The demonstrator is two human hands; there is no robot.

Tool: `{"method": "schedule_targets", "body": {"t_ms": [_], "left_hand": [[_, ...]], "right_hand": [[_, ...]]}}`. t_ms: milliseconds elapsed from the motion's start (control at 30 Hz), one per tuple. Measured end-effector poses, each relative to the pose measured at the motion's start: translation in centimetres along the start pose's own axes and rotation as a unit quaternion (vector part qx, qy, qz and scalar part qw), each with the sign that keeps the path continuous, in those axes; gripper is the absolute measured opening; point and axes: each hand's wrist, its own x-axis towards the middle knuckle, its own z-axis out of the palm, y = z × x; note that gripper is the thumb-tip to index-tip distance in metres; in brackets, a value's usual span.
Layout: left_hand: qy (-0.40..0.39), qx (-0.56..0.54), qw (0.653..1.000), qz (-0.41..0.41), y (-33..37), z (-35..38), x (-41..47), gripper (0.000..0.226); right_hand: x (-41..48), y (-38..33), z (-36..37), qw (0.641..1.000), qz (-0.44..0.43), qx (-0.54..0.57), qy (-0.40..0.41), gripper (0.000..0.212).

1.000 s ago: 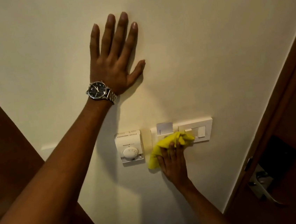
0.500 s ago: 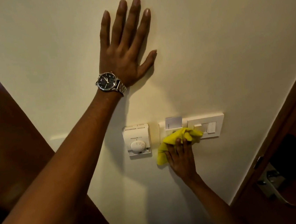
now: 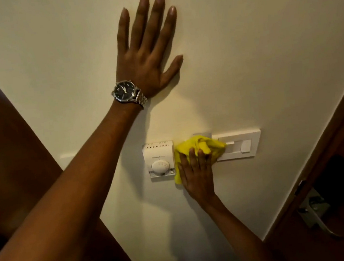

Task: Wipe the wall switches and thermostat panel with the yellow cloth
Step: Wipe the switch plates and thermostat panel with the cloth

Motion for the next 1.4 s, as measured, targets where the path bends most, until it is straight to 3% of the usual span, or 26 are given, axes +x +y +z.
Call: {"method": "schedule_targets", "body": {"t_ms": [167,400,667,800,1000,1200,1400], "left_hand": [[-0.012,-0.002,1.000,0.004,0.0,-0.2,0.0,0.075],[0.004,0.007,1.000,0.007,-0.1,0.3,-0.2,0.075],[-0.008,-0.004,1.000,0.003,0.0,-0.4,-0.2,0.074],[0.006,0.003,1.000,0.004,-0.2,0.4,-0.3,0.075],[-0.011,-0.009,1.000,0.000,0.0,-0.3,-0.3,0.075],[-0.002,-0.001,1.000,0.000,0.0,0.0,-0.3,0.074],[-0.023,-0.003,1.000,0.005,0.0,-0.7,0.1,0.074]], "right_hand": [[-2.5,1.5,0.1,0.998,-0.054,-0.023,-0.010,0.083],[1.5,0.9,0.0,0.999,-0.006,0.013,0.030,0.064],[-2.0,2.9,-0.2,0.994,-0.096,-0.042,0.009,0.071],[2.7,2.8,-0.4,0.998,-0.030,0.020,0.056,0.065],[-1.8,4.0,-0.8,0.996,-0.076,-0.030,0.042,0.065],[2.3,3.3,-0.9,0.995,0.049,0.044,0.075,0.066],[-3.7,4.9,-0.7,0.995,-0.077,-0.060,0.018,0.080]]}}
